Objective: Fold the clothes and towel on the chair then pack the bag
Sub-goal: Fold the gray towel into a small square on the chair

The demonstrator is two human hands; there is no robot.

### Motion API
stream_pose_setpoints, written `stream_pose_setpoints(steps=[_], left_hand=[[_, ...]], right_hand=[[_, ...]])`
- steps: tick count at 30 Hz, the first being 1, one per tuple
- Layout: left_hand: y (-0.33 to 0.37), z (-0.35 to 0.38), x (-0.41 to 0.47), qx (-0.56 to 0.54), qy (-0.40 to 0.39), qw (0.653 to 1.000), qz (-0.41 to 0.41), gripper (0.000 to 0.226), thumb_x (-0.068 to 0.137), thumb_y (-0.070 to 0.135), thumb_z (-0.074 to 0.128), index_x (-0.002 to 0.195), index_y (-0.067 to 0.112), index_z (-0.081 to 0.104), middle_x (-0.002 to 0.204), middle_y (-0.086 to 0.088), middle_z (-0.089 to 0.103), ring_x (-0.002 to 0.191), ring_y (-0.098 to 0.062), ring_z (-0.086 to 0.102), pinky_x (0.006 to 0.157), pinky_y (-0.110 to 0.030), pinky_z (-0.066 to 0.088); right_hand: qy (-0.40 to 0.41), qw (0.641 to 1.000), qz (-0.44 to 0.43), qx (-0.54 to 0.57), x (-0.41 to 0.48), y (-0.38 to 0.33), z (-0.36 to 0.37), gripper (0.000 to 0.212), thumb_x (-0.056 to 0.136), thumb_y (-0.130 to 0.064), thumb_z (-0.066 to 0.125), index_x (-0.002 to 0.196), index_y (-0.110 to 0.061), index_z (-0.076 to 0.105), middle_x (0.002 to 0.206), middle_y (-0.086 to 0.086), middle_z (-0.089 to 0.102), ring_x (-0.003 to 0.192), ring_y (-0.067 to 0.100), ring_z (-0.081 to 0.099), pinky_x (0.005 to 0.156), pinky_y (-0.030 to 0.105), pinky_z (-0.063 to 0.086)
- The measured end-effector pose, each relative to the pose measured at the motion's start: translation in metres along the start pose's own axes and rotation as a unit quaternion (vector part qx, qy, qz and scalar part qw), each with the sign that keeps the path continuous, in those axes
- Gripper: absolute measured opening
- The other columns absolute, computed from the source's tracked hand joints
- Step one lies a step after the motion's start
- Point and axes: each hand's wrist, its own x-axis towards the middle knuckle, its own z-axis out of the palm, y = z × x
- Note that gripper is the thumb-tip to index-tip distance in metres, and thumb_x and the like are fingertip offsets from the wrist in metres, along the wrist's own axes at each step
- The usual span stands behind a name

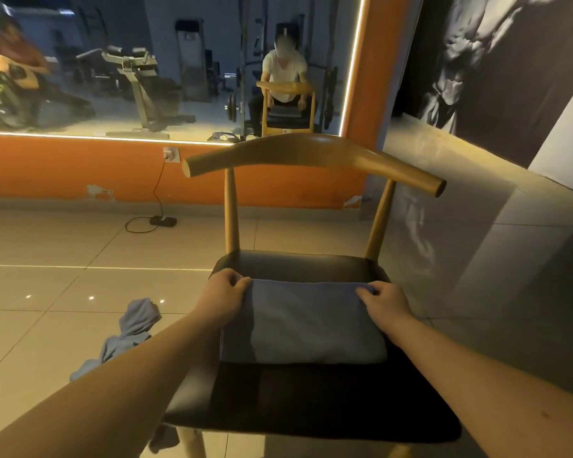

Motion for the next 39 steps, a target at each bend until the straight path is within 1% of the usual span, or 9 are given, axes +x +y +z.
stream_pose_setpoints(steps=[9,11,15,18,21,24,27,33,39], left_hand=[[-0.029,0.031,0.05,0.127,0.016,0.992,-0.013,0.012,0.102,0.035,0.059,0.104,0.023,0.061,0.092,0.006,0.064,0.089,-0.011,0.062,0.084,-0.031,0.051],[-0.03,0.031,0.05,0.115,0.024,0.993,-0.013,0.013,0.101,0.035,0.06,0.107,0.023,0.061,0.095,0.006,0.064,0.092,-0.012,0.063,0.087,-0.033,0.052],[-0.019,0.031,0.037,0.128,0.098,0.986,0.032,0.036,0.099,0.037,0.062,0.13,0.02,0.055,0.124,0.001,0.059,0.109,-0.013,0.058,0.097,-0.038,0.052],[-0.008,0.041,0.01,0.205,0.062,0.97,0.117,0.048,0.1,0.039,0.06,0.143,0.022,0.048,0.15,0.001,0.045,0.137,-0.017,0.043,0.115,-0.039,0.038],[-0.012,0.061,-0.015,0.272,-0.029,0.953,0.129,0.067,0.102,0.056,0.046,0.159,0.027,0.026,0.17,0.004,0.016,0.157,-0.017,0.013,0.125,-0.039,0.011],[-0.032,0.072,-0.025,0.338,-0.089,0.931,0.106,0.084,0.098,0.074,0.018,0.164,0.025,-0.004,0.17,0.001,-0.014,0.156,-0.016,-0.014,0.124,-0.037,-0.01],[-0.044,0.071,-0.026,0.37,-0.1,0.919,0.099,0.09,0.094,0.081,0.006,0.162,0.025,-0.014,0.168,0.002,-0.022,0.154,-0.016,-0.022,0.125,-0.038,-0.012],[-0.046,0.072,-0.025,0.393,-0.101,0.908,0.103,0.09,0.094,0.08,0.006,0.161,0.024,-0.016,0.168,0.0,-0.022,0.154,-0.017,-0.022,0.125,-0.039,-0.013],[0.002,0.082,-0.047,0.338,-0.079,0.922,0.17,0.063,0.106,0.048,0.042,0.162,0.029,0.02,0.172,0.002,0.006,0.158,-0.018,0.002,0.121,-0.035,-0.008]], right_hand=[[-0.02,0.998,0.033,-0.04,0.049,0.016,0.022,0.013,0.097,-0.028,0.066,0.089,-0.018,0.07,0.089,0.004,0.071,0.087,0.021,0.067,0.07,0.033,0.052],[-0.01,0.999,0.039,-0.033,0.05,0.017,0.023,0.011,0.097,-0.029,0.066,0.093,-0.018,0.068,0.095,0.004,0.07,0.091,0.021,0.065,0.076,0.034,0.052],[0.054,0.996,0.022,-0.074,0.041,0.004,0.016,0.037,0.098,-0.026,0.063,0.132,-0.014,0.056,0.119,0.005,0.063,0.113,0.023,0.06,0.088,0.033,0.048],[0.077,0.984,-0.098,-0.13,0.018,-0.009,0.022,0.047,0.1,-0.028,0.06,0.144,-0.017,0.048,0.14,0.003,0.055,0.131,0.022,0.052,0.104,0.038,0.045],[-0.005,0.968,-0.178,-0.178,-0.009,-0.012,0.041,0.051,0.103,-0.037,0.053,0.15,-0.022,0.043,0.157,-0.003,0.04,0.146,0.015,0.034,0.117,0.034,0.032],[-0.084,0.922,-0.224,-0.303,-0.015,0.0,0.051,0.06,0.104,-0.052,0.038,0.158,-0.027,0.029,0.167,-0.006,0.019,0.155,0.013,0.011,0.124,0.034,0.011],[-0.134,0.884,-0.204,-0.4,-0.006,0.021,0.05,0.068,0.102,-0.063,0.022,0.161,-0.031,0.011,0.17,-0.006,-0.002,0.155,0.014,-0.008,0.119,0.033,-0.011],[-0.178,0.867,-0.184,-0.428,0.001,0.028,0.051,0.071,0.101,-0.065,0.016,0.162,-0.032,-0.001,0.169,-0.007,-0.013,0.153,0.014,-0.017,0.124,0.04,-0.012],[-0.086,0.929,-0.2,-0.299,0.03,0.019,0.038,0.054,0.107,-0.033,0.04,0.158,-0.023,0.027,0.166,-0.003,0.023,0.155,0.014,0.011,0.126,0.04,0.005]])
